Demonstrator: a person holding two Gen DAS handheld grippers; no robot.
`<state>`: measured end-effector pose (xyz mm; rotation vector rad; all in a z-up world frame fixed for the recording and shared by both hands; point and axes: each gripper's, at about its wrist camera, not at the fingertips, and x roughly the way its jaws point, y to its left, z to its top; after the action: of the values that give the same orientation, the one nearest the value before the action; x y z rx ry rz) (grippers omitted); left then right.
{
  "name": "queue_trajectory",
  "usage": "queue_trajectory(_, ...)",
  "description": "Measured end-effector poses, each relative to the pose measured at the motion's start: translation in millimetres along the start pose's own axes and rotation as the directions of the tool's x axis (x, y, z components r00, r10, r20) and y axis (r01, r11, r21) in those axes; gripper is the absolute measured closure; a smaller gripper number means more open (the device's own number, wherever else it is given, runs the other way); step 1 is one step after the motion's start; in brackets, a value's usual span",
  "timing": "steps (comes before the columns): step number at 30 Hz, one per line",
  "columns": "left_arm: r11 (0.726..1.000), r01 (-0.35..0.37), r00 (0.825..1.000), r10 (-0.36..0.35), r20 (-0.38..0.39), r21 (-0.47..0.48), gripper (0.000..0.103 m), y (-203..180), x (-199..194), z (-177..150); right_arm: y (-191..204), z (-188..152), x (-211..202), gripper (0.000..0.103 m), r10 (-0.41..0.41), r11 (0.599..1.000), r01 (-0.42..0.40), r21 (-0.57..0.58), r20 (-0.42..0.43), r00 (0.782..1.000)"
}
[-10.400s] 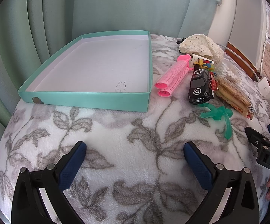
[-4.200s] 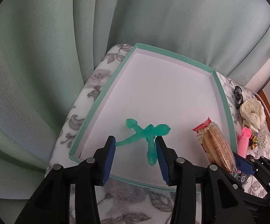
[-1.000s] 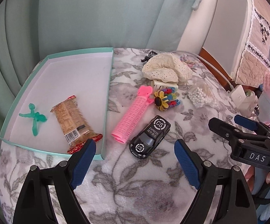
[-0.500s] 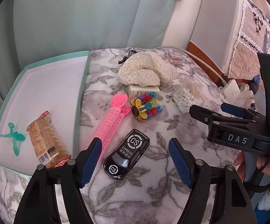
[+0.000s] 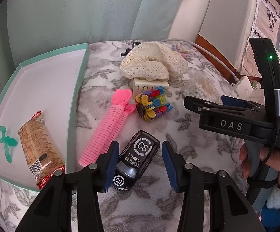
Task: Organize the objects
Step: 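Grasp the black toy car with the left gripper while the right grasps the cotton swab bag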
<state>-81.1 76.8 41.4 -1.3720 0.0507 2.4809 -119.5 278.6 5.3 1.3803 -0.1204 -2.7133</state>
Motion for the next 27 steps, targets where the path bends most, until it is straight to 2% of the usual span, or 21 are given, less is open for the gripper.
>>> queue_trajectory(4, 1.0, -0.002, 1.0, 0.002, -0.002, 0.001, 0.056, 0, 3, -1, -1, -1, 5, 0.007, -0.023, 1.0, 0.023, 0.008, -0.007, 1.0)
queue_trajectory(9, 1.0, -0.018, 1.0, 0.018, -0.008, 0.009, 0.056, -2, 8, -1, -2, 0, 2, 0.025, -0.039, 0.999, 0.039, 0.008, 0.001, 0.999)
queue_trajectory(11, 1.0, -0.017, 1.0, 0.017, -0.006, 0.008, 0.056, -1, 9, -1, -1, 0, 1, 0.028, -0.044, 0.999, 0.044, 0.005, 0.007, 0.999)
queue_trajectory(23, 0.999, -0.03, 1.0, 0.03, -0.005, 0.019, 0.054, -4, 13, -3, -2, -9, -14, 0.029, -0.024, 0.999, 0.023, 0.039, 0.011, 1.0)
queue_trajectory(27, 1.0, -0.022, 1.0, 0.022, 0.005, 0.004, 0.058, -2, 9, -5, -1, -16, -21, 0.029, -0.017, 0.998, 0.017, 0.057, 0.003, 1.0)
